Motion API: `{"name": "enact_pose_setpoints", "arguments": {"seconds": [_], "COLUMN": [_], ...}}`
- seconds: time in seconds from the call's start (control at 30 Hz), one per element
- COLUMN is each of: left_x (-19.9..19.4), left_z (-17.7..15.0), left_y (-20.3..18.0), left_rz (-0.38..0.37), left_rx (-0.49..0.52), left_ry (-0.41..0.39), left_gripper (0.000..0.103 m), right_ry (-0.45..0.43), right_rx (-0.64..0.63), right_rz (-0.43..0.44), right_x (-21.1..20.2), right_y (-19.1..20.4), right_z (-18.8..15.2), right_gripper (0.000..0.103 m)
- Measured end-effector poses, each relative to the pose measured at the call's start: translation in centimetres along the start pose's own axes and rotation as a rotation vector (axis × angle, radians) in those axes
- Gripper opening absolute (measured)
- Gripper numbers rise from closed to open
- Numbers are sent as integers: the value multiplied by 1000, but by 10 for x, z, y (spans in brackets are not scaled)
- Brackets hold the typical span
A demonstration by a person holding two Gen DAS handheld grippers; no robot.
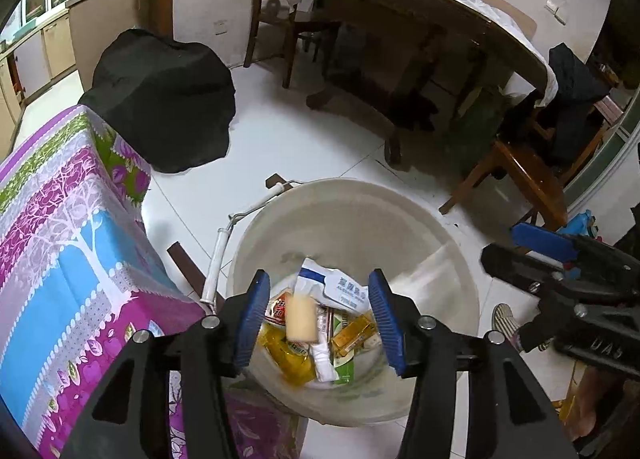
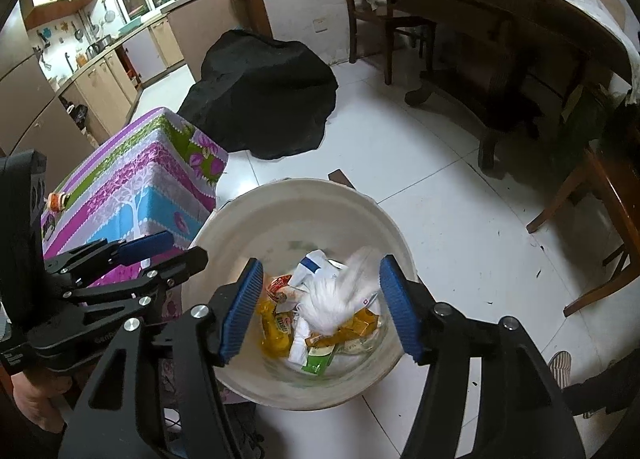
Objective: Collect trash
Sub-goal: 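Move both open tools back over the table items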
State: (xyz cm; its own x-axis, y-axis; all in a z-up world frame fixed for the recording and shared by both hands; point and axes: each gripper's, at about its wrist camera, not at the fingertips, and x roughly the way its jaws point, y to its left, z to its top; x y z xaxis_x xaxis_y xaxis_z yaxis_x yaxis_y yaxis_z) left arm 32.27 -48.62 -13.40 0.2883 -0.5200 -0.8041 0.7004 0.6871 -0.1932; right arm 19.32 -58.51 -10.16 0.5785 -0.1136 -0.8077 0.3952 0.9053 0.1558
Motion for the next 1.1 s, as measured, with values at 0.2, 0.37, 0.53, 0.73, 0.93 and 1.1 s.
{"name": "enact_pose_setpoints", "arguments": {"seconds": [0.2,0.37,0.53,0.73,0.93,1.1], "left_x": [3,2,-1,-14,-66,-143], "left_z": [-3,-2,-2,-7,-38,-79], "left_y": [5,5,3,10,79,210], "left_rz": [10,9,10,20,46,173], "left_rx": [-3,-2,4,14,-38,-211], "left_ry": [0,-2,-7,-13,-50,-132], "left_gripper": [53,53,53,53,53,63], "right_ry": [1,0,-2,-115,-194,-170], "right_rx": [7,6,5,-35,-124,-192], "right_rz": [1,3,2,46,145,227], "right_x": [1,1,0,-25,-43,-36], "right_y": [-3,-5,-4,14,61,102], "right_z": [-2,-3,-3,-10,-36,-49], "right_gripper": [58,58,58,58,66,69]}}
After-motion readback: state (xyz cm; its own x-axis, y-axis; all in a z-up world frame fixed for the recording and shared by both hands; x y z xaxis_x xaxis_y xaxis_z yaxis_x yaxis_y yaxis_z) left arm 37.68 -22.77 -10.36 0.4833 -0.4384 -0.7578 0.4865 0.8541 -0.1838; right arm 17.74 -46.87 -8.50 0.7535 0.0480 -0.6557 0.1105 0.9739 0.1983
